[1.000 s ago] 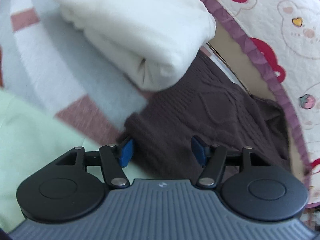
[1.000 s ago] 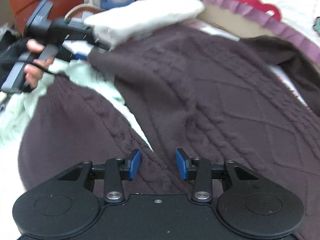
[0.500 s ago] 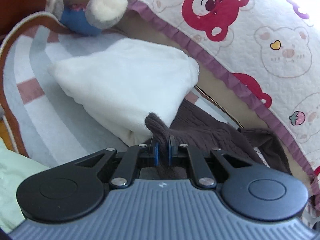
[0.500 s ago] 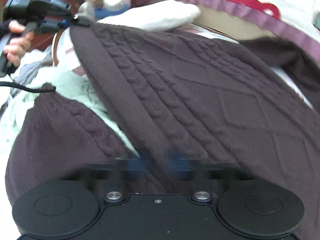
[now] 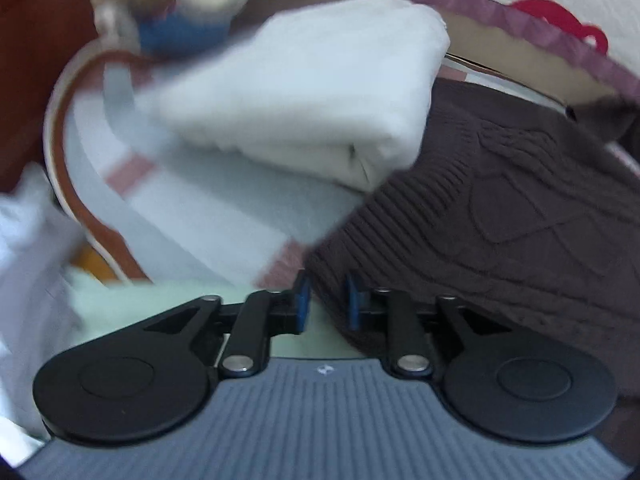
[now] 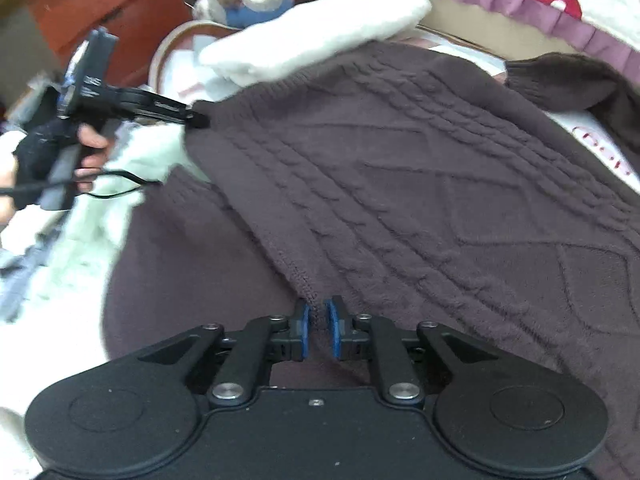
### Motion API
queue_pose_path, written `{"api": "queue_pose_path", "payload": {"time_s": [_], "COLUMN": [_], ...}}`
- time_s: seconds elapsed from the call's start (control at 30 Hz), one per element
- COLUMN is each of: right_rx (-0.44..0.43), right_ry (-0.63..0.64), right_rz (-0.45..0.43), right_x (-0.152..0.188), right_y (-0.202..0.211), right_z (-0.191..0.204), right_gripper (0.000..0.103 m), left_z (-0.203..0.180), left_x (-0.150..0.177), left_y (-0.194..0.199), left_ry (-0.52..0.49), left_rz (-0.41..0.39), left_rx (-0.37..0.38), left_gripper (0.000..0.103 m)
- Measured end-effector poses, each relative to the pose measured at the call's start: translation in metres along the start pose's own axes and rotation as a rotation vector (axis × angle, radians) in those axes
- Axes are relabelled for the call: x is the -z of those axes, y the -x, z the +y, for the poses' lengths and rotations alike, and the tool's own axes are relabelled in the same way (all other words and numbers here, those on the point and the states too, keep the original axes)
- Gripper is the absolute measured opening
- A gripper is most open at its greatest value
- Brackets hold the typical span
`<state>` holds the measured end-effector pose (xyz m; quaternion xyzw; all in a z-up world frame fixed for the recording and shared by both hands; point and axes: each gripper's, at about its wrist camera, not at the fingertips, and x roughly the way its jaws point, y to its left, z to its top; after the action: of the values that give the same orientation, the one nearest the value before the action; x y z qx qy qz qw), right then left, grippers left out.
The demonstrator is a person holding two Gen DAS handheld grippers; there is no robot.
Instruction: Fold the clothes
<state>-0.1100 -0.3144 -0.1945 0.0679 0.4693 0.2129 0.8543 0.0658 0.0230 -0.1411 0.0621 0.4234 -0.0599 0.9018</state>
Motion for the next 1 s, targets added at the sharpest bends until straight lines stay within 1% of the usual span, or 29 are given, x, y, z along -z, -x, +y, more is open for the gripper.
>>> {"api": "queue_pose_path", "payload": {"time_s": [0.03,0.07,0.1,0.13,0.17,0.2,0.23,0.3,0.33,0.4,0.43,0.5,0.63,0.7,0.73,0.83,0.9,0.93,0.97,1.0], "right_rx": [-0.032,-0.065,-0.053,-0.034,-0.015,0.055,0.135,0.337,0.453,0.624,0.668,0.627,0.659,0.723,0.727,0.715,0.686,0.688,0.692,0.696], "right_ry": [-0.033,-0.068,-0.131,-0.198,-0.266,-0.340,-0.416,-0.524,-0.573,-0.670,-0.745,-0.887,-0.956,-0.932,-0.930,-0.929,-0.930,-0.887,-0.837,-0.788], "right_rz": [-0.035,-0.074,-0.127,-0.182,-0.237,-0.278,-0.316,-0.352,-0.372,-0.438,-0.454,-0.509,-0.535,-0.517,-0.514,-0.517,-0.536,-0.528,-0.517,-0.505], "right_x": [0.000,-0.001,-0.001,0.000,0.000,0.003,0.005,0.010,0.013,0.026,0.034,0.055,0.075,0.078,0.076,0.073,0.072,0.067,0.061,0.056], "right_y": [0.011,0.022,0.035,0.049,0.062,0.073,0.084,0.097,0.102,0.111,0.114,0.120,0.120,0.120,0.118,0.113,0.111,0.108,0.106,0.103], "right_z": [-0.009,-0.019,-0.036,-0.055,-0.073,-0.096,-0.120,-0.162,-0.184,-0.225,-0.242,-0.271,-0.296,-0.307,-0.315,-0.336,-0.342,-0.341,-0.339,-0.338], "right_gripper": [0.030,0.033,0.040,0.048,0.049,0.049,0.050,0.050,0.050,0.050,0.052,0.052,0.053,0.055,0.058,0.058,0.061,0.060,0.058,0.040], "left_z": [0.001,0.002,0.002,0.000,-0.006,-0.012,-0.021,-0.050,-0.066,-0.090,-0.101,-0.122,-0.156,-0.172,-0.180,-0.194,-0.194,-0.193,-0.193,-0.193], "left_x": [-0.006,-0.012,-0.018,-0.025,-0.033,-0.040,-0.048,-0.066,-0.077,-0.100,-0.113,-0.134,-0.164,-0.168,-0.170,-0.179,-0.181,-0.180,-0.179,-0.177], "left_y": [0.009,0.019,0.028,0.033,0.034,0.036,0.033,0.016,0.004,-0.021,-0.035,-0.058,-0.093,-0.106,-0.113,-0.137,-0.149,-0.155,-0.160,-0.164], "left_ry": [-0.011,-0.018,-0.028,-0.041,-0.059,-0.077,-0.116,-0.240,-0.283,-0.315,-0.325,-0.341,-0.398,-0.461,-0.485,-0.521,-0.520,-0.518,-0.518,-0.519], "left_rz": [-0.024,-0.059,-0.096,-0.125,-0.144,-0.162,-0.176,-0.195,-0.209,-0.231,-0.234,-0.239,-0.208,-0.203,-0.199,-0.136,-0.076,-0.048,-0.028,-0.013], "left_rx": [-0.014,0.003,0.035,0.074,0.119,0.164,0.197,0.229,0.242,0.293,0.308,0.292,0.333,0.328,0.320,0.315,0.350,0.364,0.371,0.373], "left_gripper": [0.027,0.031,0.035,0.047,0.053,0.054,0.054,0.054,0.054,0.056,0.057,0.057,0.057,0.057,0.057,0.058,0.062,0.062,0.063,0.063]}}
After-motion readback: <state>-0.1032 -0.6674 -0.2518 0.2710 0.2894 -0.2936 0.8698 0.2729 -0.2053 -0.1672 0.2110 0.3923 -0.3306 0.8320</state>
